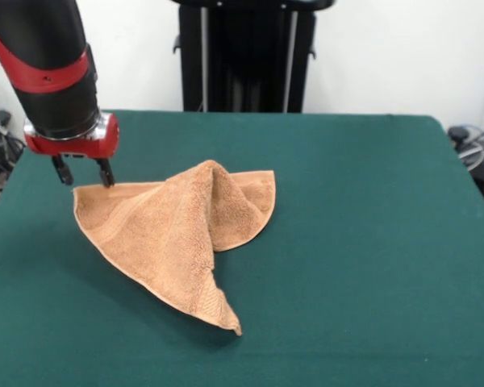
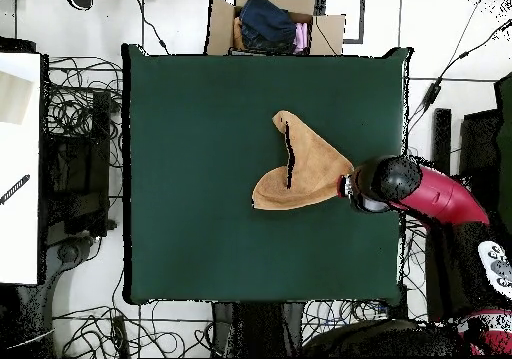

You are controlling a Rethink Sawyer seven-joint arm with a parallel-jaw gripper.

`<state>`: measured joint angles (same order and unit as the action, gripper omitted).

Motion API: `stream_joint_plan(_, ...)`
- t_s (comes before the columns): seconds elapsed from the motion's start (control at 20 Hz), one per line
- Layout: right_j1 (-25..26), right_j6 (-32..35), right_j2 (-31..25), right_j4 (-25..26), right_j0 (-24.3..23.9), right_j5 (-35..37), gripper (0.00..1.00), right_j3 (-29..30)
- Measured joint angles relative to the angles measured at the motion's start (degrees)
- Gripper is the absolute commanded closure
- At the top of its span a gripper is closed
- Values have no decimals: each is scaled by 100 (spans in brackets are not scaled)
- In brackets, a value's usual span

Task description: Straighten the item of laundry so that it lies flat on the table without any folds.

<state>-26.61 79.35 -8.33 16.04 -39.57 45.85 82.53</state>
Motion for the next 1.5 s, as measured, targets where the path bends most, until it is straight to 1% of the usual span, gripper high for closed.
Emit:
stream_joint_plan(0.4,117,0,0,-1,-7,-138,0,-2)
stream_joint_plan(1.0,300,0,-55,-1,-67,-139,0,-82)
stream_joint_plan(1.5,335,0,-75,-1,-98,-139,0,-113)
